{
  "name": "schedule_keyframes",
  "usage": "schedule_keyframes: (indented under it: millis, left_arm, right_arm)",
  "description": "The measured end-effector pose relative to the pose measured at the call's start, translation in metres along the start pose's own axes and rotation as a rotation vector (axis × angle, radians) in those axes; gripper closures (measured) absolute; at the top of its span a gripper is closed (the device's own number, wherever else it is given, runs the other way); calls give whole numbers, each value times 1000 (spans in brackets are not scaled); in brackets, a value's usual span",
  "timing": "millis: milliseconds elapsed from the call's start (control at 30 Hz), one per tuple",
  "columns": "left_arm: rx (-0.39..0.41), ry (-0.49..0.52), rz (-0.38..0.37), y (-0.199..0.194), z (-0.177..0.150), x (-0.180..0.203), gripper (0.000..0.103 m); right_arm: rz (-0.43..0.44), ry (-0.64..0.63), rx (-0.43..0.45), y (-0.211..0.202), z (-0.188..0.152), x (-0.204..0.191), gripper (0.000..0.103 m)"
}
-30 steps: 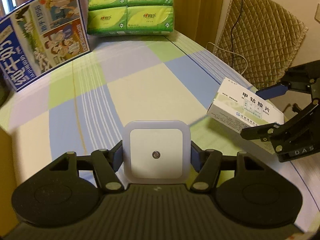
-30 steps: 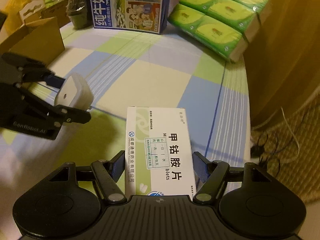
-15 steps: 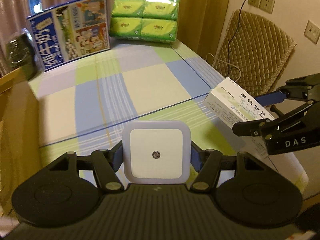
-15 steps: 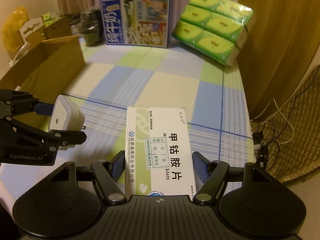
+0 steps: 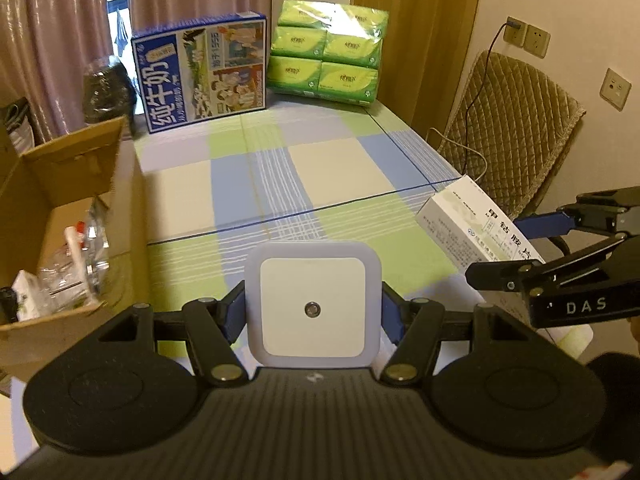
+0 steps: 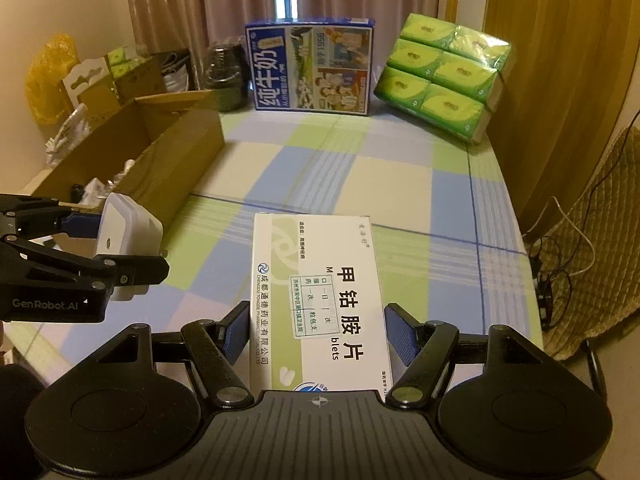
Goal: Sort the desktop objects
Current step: 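Carry the night light and medicine box over the cardboard box with both grippers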
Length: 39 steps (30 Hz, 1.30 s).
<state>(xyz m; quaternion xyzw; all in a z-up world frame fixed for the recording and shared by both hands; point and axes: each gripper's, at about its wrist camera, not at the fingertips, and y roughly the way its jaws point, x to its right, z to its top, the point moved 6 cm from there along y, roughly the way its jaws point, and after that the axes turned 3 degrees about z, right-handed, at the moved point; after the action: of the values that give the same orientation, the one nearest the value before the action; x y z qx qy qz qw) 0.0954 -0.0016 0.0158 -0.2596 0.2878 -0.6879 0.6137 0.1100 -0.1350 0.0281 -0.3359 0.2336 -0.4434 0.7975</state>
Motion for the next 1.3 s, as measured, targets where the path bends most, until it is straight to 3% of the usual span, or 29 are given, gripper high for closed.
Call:
schedule_keyframes:
  millis: [333, 867, 1300]
  left_arm:
    - [32, 16, 32, -39, -23, -4, 43]
    - [57, -1, 100, -79, -43, -29, 43]
    - [53, -60, 149, -101, -61, -73, 43]
  right_arm:
    - [26, 66, 45, -29, -14, -29, 35]
    - [73, 66, 80, -46, -27, -60, 35]
    - [140, 22, 64, -31, -26, -109, 35]
